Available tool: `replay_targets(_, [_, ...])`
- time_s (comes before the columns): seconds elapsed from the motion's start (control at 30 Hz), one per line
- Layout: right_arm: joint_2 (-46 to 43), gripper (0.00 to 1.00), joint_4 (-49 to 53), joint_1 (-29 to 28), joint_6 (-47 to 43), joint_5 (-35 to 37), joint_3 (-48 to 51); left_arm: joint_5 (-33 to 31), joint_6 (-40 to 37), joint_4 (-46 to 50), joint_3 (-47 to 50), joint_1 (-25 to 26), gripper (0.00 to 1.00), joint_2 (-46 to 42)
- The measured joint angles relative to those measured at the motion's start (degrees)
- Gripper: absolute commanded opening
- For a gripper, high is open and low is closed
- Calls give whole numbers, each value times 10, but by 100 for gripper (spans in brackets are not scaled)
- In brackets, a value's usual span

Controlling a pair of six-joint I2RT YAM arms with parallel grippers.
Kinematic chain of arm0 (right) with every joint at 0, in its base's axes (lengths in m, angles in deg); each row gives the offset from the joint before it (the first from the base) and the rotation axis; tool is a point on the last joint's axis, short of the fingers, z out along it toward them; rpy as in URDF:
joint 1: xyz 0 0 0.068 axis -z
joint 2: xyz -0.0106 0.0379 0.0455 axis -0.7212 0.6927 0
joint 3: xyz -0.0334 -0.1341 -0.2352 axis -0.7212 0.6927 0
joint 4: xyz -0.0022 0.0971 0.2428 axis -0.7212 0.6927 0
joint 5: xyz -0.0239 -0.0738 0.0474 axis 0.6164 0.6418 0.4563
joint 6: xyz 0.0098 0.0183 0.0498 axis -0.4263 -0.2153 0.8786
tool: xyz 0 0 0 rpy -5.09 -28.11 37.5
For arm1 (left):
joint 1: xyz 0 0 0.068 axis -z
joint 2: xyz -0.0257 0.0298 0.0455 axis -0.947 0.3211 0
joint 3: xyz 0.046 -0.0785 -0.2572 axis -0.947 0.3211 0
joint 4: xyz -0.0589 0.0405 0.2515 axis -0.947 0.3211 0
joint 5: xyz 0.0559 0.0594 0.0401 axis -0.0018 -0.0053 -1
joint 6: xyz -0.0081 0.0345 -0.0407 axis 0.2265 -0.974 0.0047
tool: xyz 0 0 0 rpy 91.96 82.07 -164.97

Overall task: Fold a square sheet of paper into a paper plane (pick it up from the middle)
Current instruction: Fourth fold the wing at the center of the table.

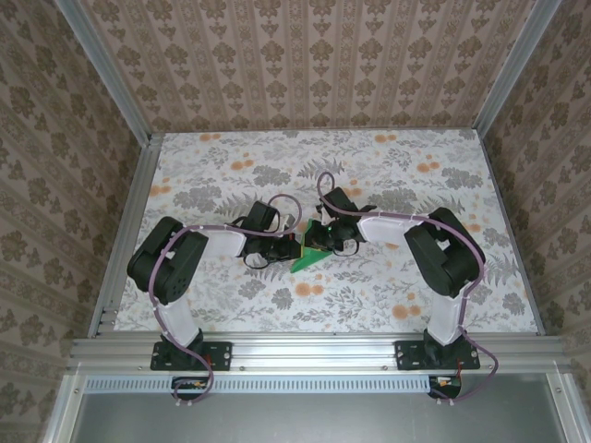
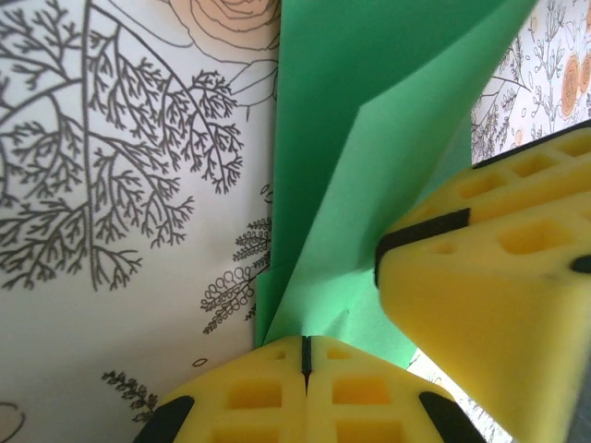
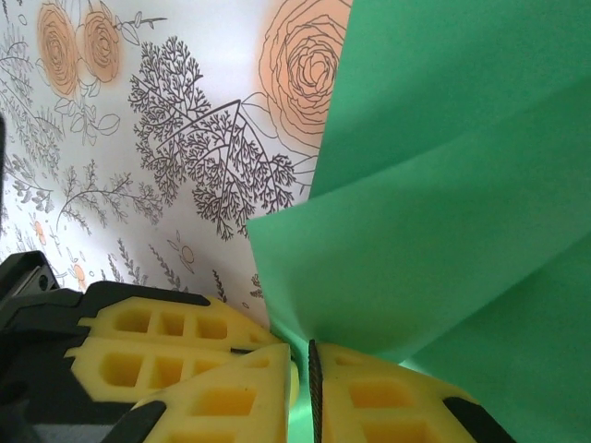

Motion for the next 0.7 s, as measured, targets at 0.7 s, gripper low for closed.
replay_targets(0.7, [33,15,-15,6,-12,-25,-3,7,2,10,10,0,2,-19])
